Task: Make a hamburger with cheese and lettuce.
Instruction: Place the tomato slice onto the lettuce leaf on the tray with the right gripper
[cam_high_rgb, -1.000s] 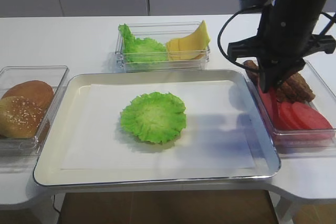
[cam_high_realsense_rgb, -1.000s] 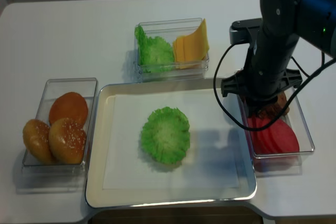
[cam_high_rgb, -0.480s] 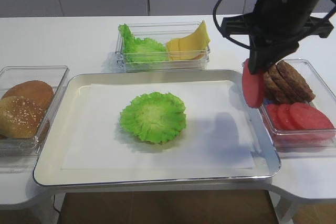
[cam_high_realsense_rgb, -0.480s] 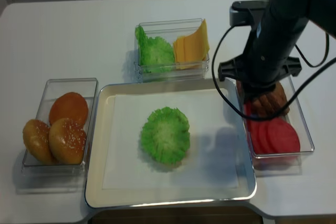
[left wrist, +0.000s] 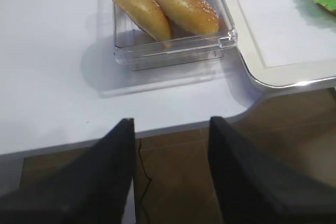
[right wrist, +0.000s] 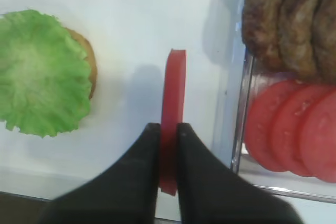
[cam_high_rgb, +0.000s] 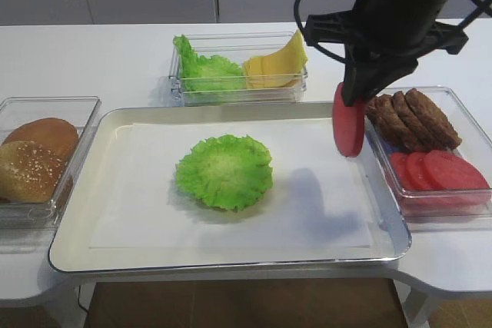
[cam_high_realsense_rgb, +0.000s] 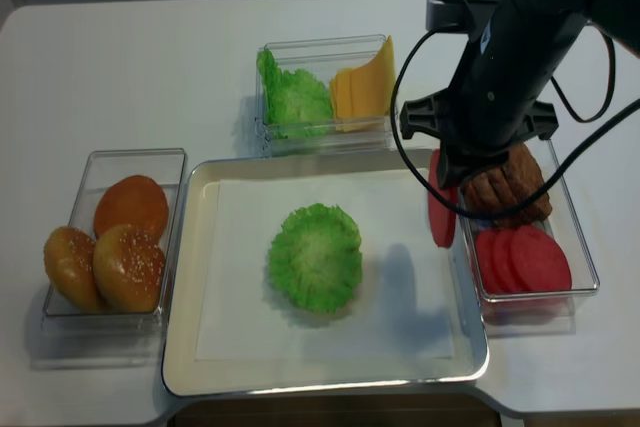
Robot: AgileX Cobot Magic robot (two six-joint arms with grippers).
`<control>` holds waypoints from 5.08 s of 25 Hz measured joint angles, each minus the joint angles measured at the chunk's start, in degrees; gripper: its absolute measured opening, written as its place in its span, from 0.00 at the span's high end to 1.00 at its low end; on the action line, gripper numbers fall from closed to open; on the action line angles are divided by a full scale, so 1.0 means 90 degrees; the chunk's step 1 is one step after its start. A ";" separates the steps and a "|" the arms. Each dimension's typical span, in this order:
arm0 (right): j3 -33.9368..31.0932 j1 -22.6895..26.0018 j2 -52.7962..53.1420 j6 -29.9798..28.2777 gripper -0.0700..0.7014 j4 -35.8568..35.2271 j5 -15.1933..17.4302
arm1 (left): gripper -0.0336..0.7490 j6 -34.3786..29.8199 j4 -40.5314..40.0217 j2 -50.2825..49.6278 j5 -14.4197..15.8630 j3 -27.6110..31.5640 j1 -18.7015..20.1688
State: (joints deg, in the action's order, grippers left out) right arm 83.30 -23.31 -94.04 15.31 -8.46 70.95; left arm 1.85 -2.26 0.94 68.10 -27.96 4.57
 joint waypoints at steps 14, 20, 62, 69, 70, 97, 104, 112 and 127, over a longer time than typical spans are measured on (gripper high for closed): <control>0.0105 -0.0571 -0.0087 0.0011 0.81 -0.0015 -0.0358 | 0.52 0.0000 0.0000 0.0000 0.0000 0.0000 0.0000; 0.0566 -0.0603 -0.0429 -0.0084 0.81 -0.0002 -0.0442 | 0.52 0.0000 0.0000 0.0000 0.0000 0.0000 0.0000; 0.0698 -0.1450 -0.1177 -0.0070 0.81 0.0549 -0.1007 | 0.52 0.0000 0.0000 0.0000 0.0000 0.0000 0.0000; 0.0707 -0.1450 -0.1193 -0.0070 0.81 0.0537 -0.1007 | 0.52 0.0000 0.0000 0.0000 0.0000 0.0000 0.0000; 0.0707 -0.1450 -0.1193 -0.0070 0.81 0.0537 -0.1007 | 0.52 0.0000 0.0000 0.0000 0.0000 0.0000 0.0000; 0.0707 -0.1450 -0.1208 -0.0554 0.81 0.0249 -0.0986 | 0.52 0.0000 0.0000 0.0000 0.0000 0.0000 0.0000; 0.0707 -0.1450 -0.1237 -0.0595 0.76 0.0148 -0.0986 | 0.52 0.0000 0.0000 0.0000 0.0000 0.0000 0.0000; 0.0707 -0.1460 -0.1252 -0.0594 0.75 0.0099 -0.0986 | 0.52 0.0000 0.0000 0.0000 0.0000 0.0000 0.0000; 0.0707 -0.1460 -0.1266 -0.0714 0.57 -0.0152 -0.0986 | 0.52 0.0000 0.0000 0.0000 0.0000 0.0000 0.0000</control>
State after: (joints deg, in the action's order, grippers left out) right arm 89.67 -36.45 -105.44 8.88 -9.84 62.08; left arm 1.85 -2.26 0.94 68.10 -27.96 4.57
